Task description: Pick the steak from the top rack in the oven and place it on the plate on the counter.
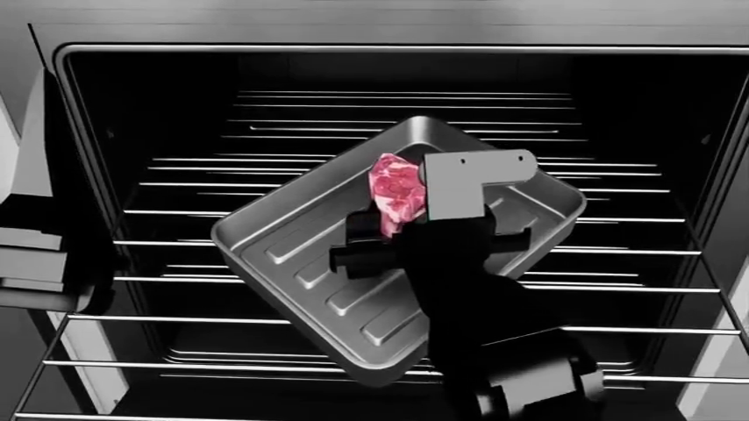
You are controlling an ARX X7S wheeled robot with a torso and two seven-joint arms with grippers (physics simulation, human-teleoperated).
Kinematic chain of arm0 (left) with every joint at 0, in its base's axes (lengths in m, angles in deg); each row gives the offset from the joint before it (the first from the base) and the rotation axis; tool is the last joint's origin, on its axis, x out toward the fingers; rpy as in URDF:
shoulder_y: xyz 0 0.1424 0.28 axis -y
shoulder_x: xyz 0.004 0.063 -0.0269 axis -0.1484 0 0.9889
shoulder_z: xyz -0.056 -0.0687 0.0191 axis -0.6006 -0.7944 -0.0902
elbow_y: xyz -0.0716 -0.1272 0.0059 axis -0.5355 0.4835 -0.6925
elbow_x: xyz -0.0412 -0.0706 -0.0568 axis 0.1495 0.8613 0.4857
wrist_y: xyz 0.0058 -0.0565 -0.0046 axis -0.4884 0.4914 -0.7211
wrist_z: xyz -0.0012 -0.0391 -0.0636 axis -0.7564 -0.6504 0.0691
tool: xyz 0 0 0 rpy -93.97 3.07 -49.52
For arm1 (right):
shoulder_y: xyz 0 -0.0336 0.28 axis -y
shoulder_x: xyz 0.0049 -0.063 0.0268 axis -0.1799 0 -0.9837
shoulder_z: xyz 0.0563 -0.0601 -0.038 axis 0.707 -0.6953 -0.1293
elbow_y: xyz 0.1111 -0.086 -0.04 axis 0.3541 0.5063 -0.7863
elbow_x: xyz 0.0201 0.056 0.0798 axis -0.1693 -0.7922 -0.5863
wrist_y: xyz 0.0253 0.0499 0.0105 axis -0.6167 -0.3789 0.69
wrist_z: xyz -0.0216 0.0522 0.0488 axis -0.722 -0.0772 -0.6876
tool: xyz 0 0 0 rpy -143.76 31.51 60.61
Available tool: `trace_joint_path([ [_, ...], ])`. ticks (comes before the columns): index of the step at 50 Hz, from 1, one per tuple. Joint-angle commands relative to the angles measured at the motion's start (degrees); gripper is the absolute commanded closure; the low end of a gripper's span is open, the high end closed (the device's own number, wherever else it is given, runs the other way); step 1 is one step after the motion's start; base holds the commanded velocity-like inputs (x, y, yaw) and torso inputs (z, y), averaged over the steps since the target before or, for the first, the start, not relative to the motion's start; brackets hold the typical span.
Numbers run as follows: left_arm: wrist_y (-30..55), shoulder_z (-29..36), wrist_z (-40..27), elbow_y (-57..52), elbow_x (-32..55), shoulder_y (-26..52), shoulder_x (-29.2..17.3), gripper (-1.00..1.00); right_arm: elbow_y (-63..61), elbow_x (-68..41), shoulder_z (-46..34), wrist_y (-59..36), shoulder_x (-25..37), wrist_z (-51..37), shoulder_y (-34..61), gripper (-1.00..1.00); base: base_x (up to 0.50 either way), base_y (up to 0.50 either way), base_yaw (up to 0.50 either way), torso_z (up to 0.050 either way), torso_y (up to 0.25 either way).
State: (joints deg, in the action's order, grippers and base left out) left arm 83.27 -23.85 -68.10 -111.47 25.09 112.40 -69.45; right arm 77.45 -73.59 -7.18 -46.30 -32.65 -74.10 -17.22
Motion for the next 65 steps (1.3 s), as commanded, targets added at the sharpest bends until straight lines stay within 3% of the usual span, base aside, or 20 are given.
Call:
trace_joint_path([
  [1, 1.1, 0.5, -0.7, -0.7, 1.0, 1.2, -0.2, -1.0, -13.2, -0.8, 1.1, -3.2, 5.0, -4.3, -1.4, 1.0, 0.0, 0.0, 0.0, 0.0, 0.0],
  [32, 0.6, 3.3, -5.5, -1.6, 4.2, 2.6, -3.2, -1.0, -51.1, -9.4, 4.4, -10.6, 19.4, -17.6, -4.0, 1.0, 0.0, 0.0, 0.0, 0.0, 0.0],
  [65, -2.3, 5.5, -8.4, -0.7, 6.1, 3.1, -5.8, -1.0, -64.8, -15.3, 8.3, -12.9, 22.2, -25.3, -0.4, 1.0, 0.0, 0.0, 0.0, 0.0, 0.0],
])
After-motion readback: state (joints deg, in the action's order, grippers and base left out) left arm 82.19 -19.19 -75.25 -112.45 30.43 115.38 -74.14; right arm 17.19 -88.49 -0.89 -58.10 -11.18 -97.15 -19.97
